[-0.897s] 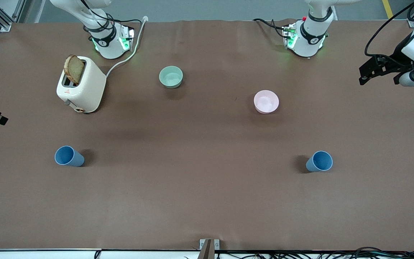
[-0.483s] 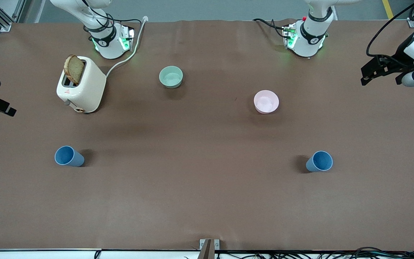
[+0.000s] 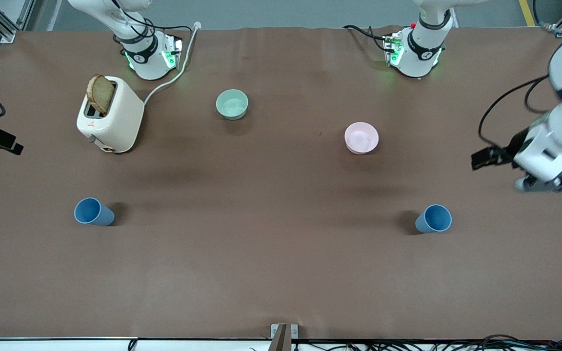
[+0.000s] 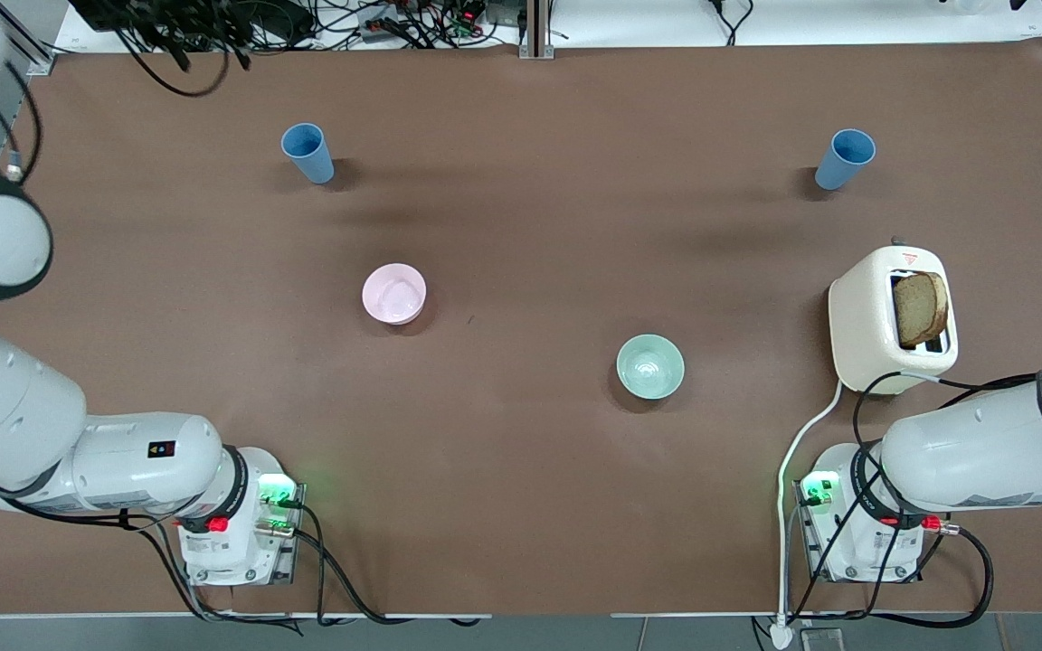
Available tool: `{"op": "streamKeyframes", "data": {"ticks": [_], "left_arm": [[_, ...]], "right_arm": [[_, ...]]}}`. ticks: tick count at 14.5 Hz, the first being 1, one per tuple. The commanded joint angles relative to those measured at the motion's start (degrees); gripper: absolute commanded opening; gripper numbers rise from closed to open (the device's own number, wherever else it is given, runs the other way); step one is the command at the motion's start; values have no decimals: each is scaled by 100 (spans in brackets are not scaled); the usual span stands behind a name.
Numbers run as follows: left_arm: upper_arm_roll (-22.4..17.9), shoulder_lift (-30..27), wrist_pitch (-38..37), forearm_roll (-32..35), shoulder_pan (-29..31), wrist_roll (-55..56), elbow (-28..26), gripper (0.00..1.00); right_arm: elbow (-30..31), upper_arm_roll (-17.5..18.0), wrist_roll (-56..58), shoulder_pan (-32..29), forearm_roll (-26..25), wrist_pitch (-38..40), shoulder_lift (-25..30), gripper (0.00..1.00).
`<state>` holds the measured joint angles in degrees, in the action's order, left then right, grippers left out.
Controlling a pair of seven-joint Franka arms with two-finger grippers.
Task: Stack blue cups with both arms
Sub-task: 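Reach the left and right grippers toward the two blue cups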
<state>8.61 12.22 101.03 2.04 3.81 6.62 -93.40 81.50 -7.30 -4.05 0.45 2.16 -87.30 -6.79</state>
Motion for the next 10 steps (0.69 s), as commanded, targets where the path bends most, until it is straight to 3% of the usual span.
{"op": "streamKeyframes", "data": {"ticks": [1, 4, 6, 10], "left_arm": [[9, 393, 1124, 86, 198, -20, -554, 100], [9, 1035, 1954, 77, 173, 42, -627, 100], [9, 1343, 2253, 86, 190, 42, -618, 99], [9, 1721, 2385, 86, 173, 42, -539, 74]], "right_arm": [[1232, 35, 97, -54, -92, -977, 493, 100], [2087, -34, 544, -142, -128, -2445, 381, 100], [2343, -70, 1061, -255, -136, -3194, -91, 100], [2370, -96, 1310, -370, -268, -4003, -1278, 100]]}}
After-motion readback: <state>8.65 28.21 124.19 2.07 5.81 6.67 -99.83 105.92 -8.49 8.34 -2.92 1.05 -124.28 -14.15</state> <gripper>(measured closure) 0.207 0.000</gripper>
